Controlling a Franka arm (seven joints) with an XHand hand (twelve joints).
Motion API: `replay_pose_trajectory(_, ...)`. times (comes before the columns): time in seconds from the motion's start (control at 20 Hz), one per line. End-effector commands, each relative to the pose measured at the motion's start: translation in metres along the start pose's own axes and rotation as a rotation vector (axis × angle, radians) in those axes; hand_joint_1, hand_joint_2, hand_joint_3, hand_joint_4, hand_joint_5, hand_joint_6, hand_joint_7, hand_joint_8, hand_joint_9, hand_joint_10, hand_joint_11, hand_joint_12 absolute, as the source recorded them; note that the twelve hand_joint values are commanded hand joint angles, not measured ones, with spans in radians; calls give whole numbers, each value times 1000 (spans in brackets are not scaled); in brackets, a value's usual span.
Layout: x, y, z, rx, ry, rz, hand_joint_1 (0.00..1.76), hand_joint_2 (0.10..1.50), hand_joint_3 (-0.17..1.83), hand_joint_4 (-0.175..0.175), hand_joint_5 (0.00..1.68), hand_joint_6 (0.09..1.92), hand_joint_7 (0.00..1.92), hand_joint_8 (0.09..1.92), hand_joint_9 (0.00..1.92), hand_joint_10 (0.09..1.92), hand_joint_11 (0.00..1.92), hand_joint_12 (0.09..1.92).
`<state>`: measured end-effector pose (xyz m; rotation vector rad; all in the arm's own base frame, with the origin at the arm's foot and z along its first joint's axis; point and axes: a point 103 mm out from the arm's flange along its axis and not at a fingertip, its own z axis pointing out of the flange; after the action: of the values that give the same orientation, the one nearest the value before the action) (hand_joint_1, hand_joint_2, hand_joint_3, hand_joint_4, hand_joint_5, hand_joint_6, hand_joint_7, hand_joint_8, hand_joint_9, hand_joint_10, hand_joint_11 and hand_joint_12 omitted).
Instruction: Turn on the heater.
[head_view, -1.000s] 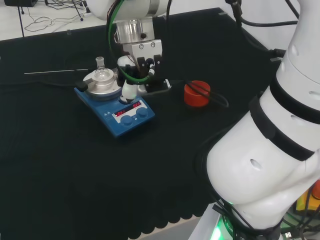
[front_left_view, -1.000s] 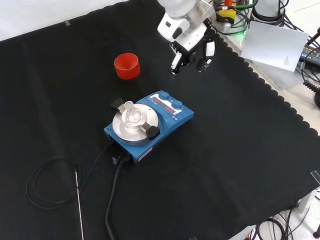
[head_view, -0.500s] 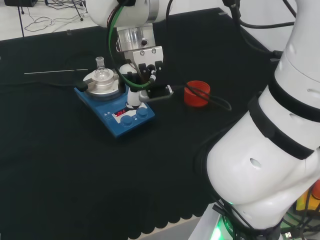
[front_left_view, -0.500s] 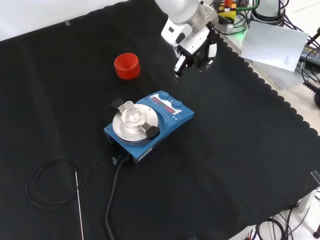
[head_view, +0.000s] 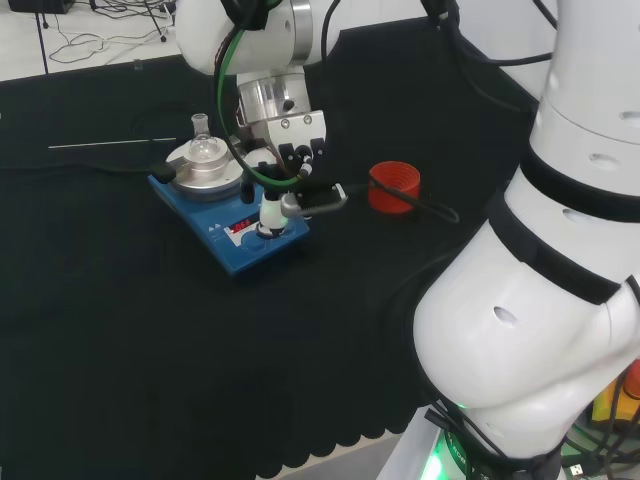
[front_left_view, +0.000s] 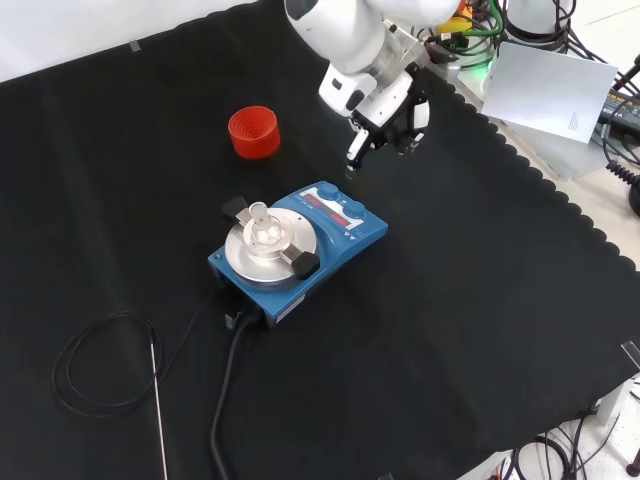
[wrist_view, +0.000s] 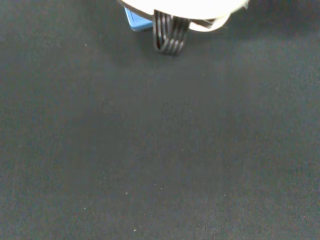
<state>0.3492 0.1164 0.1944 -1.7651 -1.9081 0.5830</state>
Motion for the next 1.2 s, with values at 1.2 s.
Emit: replay_pose_trajectory(1.2, -16, 33, 35, 92, 20, -2, 1379, 741, 836, -27, 237, 533, 1393, 1412, 1548, 1328, 1202, 1183)
